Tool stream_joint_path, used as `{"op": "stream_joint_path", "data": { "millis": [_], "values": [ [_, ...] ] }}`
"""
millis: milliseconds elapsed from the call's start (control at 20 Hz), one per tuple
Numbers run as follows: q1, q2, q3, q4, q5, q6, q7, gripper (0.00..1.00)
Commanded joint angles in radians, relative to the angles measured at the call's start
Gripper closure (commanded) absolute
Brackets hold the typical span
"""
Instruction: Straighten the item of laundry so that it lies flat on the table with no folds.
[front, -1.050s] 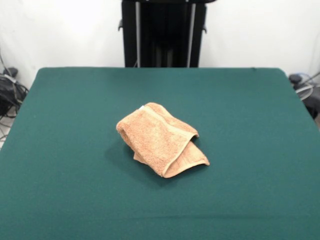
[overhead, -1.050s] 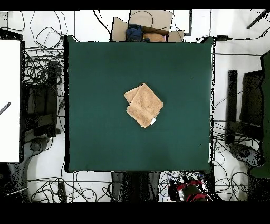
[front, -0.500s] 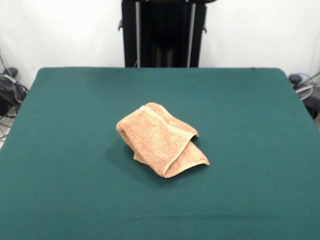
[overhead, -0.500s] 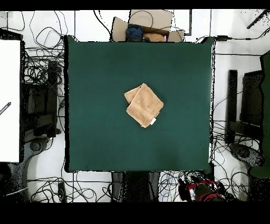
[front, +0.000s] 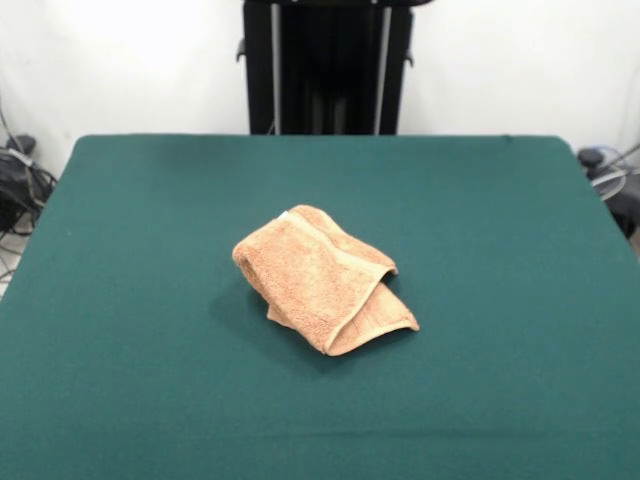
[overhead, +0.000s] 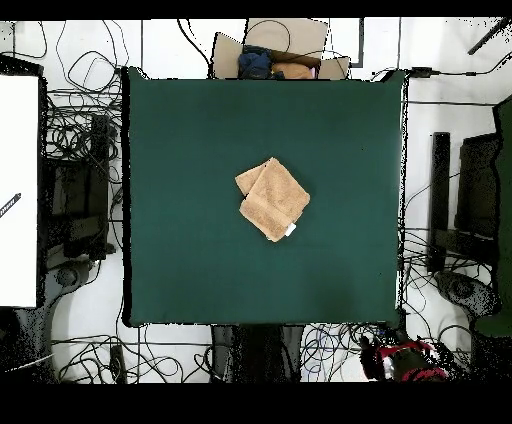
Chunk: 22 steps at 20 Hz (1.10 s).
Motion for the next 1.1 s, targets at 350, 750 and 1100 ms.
{"op": "stream_joint_path", "data": {
  "millis": [350, 750, 1100],
  "values": [
    [-0.003, 0.085, -0.014, -0.237, -0.098, 0.303, 0.176, 0.0],
    [-0.009, 0.23, 0.02, -0.365, -0.12, 0.327, 0.193, 0.0],
    [-0.016, 0.38, 0.034, -0.529, -0.142, 0.379, 0.166, 0.0]
  ]
}}
